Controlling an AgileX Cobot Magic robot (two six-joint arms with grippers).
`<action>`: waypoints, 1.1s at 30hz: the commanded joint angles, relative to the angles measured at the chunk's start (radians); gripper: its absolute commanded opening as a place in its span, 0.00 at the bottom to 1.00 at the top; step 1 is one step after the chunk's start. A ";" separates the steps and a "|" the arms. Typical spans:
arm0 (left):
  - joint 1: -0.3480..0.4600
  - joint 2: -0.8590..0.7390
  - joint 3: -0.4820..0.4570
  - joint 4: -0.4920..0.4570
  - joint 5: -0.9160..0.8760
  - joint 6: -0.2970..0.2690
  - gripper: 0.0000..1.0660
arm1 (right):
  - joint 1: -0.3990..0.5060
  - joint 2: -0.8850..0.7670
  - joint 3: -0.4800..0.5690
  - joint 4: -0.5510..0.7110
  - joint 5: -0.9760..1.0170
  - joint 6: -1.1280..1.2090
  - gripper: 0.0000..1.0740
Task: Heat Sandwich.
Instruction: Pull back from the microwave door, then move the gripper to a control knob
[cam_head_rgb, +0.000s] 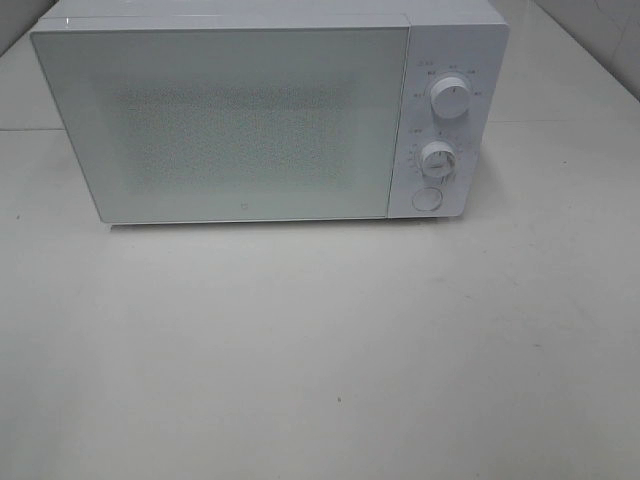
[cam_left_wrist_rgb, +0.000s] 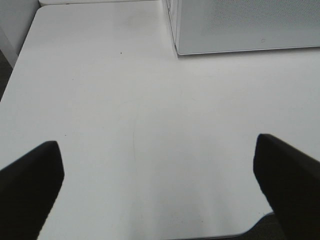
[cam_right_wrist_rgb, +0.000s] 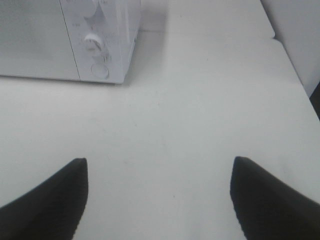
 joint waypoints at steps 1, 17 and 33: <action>0.005 -0.016 0.002 -0.002 -0.014 -0.003 0.92 | -0.004 0.011 -0.030 0.002 -0.060 -0.010 0.70; 0.005 -0.016 0.002 -0.002 -0.014 -0.003 0.92 | -0.004 0.239 -0.031 0.002 -0.294 -0.010 0.70; 0.005 -0.016 0.002 -0.002 -0.014 -0.003 0.92 | -0.004 0.470 -0.027 0.002 -0.520 -0.009 0.70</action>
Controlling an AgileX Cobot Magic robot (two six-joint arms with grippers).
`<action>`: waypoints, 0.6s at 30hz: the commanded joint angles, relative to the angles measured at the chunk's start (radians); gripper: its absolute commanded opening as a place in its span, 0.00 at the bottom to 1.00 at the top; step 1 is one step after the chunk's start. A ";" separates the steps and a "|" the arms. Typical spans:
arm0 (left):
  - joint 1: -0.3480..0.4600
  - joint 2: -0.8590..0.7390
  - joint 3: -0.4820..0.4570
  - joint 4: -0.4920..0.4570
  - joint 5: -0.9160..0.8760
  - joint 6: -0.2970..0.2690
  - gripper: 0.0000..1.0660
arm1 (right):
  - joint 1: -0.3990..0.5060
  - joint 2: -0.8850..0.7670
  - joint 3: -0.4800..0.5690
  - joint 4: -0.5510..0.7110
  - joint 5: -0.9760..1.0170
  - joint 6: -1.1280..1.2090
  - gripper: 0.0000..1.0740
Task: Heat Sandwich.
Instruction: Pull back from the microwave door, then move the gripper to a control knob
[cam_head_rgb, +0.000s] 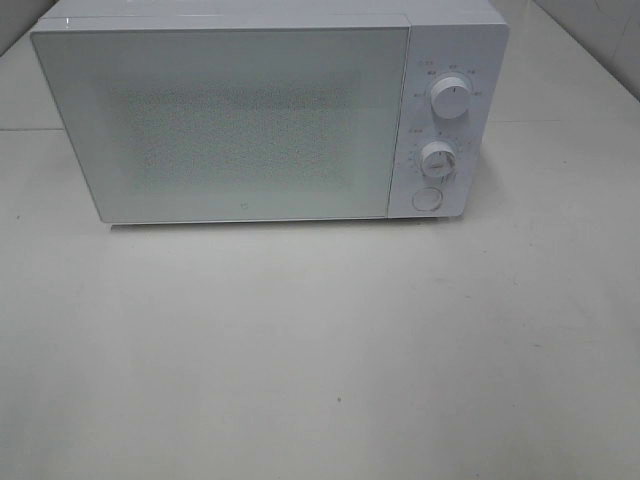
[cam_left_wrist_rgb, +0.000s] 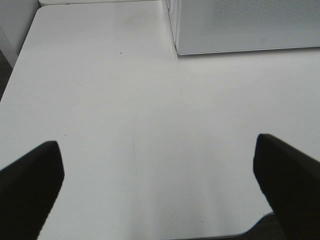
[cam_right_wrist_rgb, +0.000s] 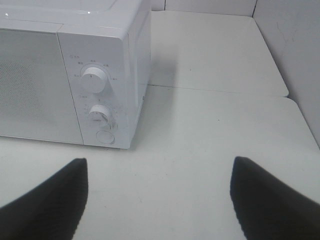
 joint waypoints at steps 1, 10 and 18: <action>0.005 -0.016 0.002 -0.002 -0.013 -0.003 0.92 | -0.004 0.046 0.000 0.002 -0.056 -0.009 0.70; 0.005 -0.016 0.002 -0.002 -0.013 -0.003 0.92 | -0.004 0.200 0.000 0.002 -0.210 -0.009 0.70; 0.005 -0.016 0.002 -0.002 -0.013 -0.003 0.92 | -0.004 0.339 0.000 0.002 -0.329 -0.009 0.70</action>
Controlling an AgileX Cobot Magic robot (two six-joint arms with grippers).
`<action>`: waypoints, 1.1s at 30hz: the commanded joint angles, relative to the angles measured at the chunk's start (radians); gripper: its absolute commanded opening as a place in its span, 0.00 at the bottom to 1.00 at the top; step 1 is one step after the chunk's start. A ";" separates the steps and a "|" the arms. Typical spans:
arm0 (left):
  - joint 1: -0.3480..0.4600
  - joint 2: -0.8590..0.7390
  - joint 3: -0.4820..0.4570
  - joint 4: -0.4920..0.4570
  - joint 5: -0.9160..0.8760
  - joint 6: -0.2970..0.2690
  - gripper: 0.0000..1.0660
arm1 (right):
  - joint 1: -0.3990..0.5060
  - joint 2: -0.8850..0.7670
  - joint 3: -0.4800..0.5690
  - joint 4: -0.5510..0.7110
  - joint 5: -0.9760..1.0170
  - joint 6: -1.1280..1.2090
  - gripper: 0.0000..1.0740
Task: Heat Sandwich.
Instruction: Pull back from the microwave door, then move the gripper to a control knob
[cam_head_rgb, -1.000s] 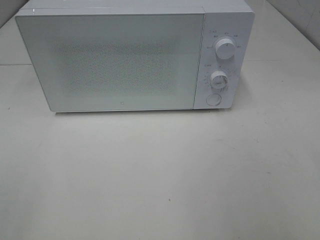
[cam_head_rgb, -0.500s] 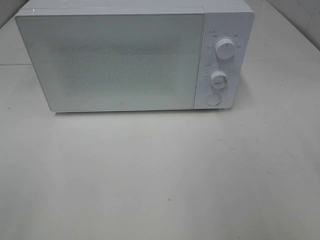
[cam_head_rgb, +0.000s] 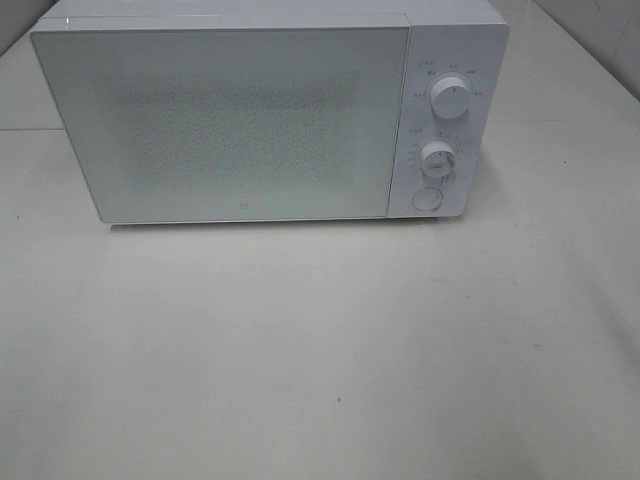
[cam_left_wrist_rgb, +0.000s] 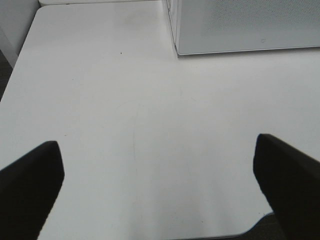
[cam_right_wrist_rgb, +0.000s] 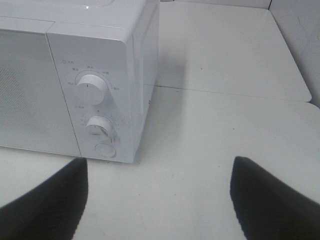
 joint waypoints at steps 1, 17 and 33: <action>0.005 -0.016 0.002 -0.002 -0.013 -0.003 0.92 | -0.004 0.057 0.000 0.002 -0.079 -0.009 0.70; 0.005 -0.016 0.002 -0.002 -0.013 -0.003 0.92 | -0.004 0.304 0.002 0.002 -0.446 0.001 0.70; 0.005 -0.016 0.002 -0.002 -0.013 -0.003 0.92 | -0.002 0.487 0.235 0.145 -1.029 -0.061 0.70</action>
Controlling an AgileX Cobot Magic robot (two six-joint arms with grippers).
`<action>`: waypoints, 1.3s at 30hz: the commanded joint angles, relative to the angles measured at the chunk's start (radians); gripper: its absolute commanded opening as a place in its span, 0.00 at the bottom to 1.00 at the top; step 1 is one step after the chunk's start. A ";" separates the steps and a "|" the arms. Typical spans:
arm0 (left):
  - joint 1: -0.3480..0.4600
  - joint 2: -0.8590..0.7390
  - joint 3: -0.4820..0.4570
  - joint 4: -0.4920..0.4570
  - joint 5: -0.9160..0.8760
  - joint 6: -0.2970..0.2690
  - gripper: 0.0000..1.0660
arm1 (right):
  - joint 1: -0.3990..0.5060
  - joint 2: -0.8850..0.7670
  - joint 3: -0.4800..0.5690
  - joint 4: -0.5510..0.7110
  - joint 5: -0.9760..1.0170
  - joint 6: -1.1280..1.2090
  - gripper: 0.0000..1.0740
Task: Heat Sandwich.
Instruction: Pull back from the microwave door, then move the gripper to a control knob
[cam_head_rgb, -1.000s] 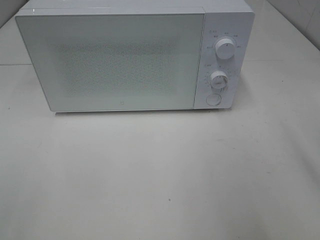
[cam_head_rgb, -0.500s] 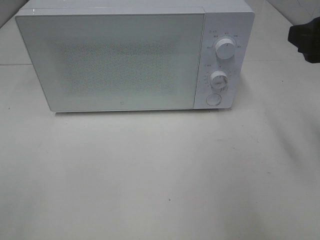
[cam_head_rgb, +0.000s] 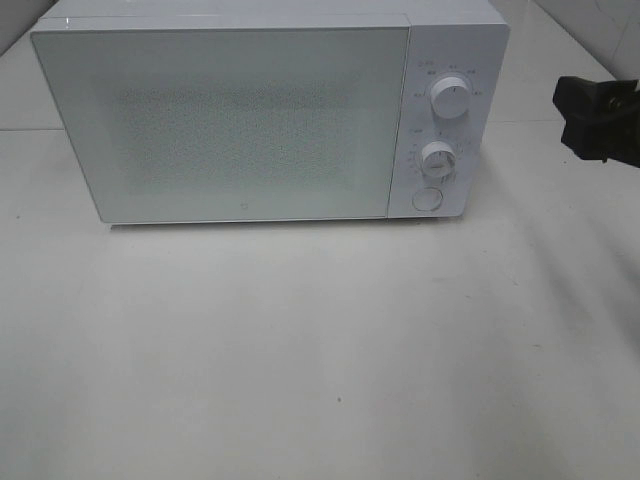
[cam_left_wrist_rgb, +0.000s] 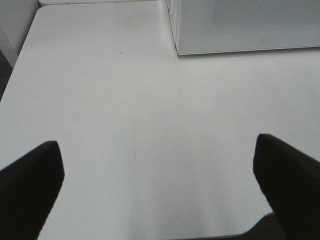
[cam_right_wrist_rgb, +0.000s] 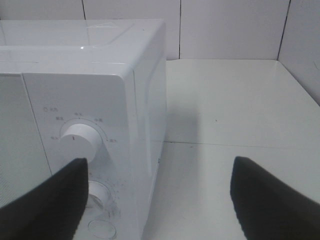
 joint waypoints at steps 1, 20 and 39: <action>0.005 -0.016 0.002 -0.002 -0.013 -0.003 0.92 | -0.002 0.014 0.037 0.052 -0.091 -0.022 0.70; 0.005 -0.016 0.002 -0.002 -0.013 -0.003 0.92 | 0.257 0.055 0.107 0.396 -0.263 -0.288 0.70; 0.005 -0.016 0.002 -0.002 -0.013 -0.003 0.92 | 0.569 0.397 0.098 0.736 -0.570 -0.250 0.70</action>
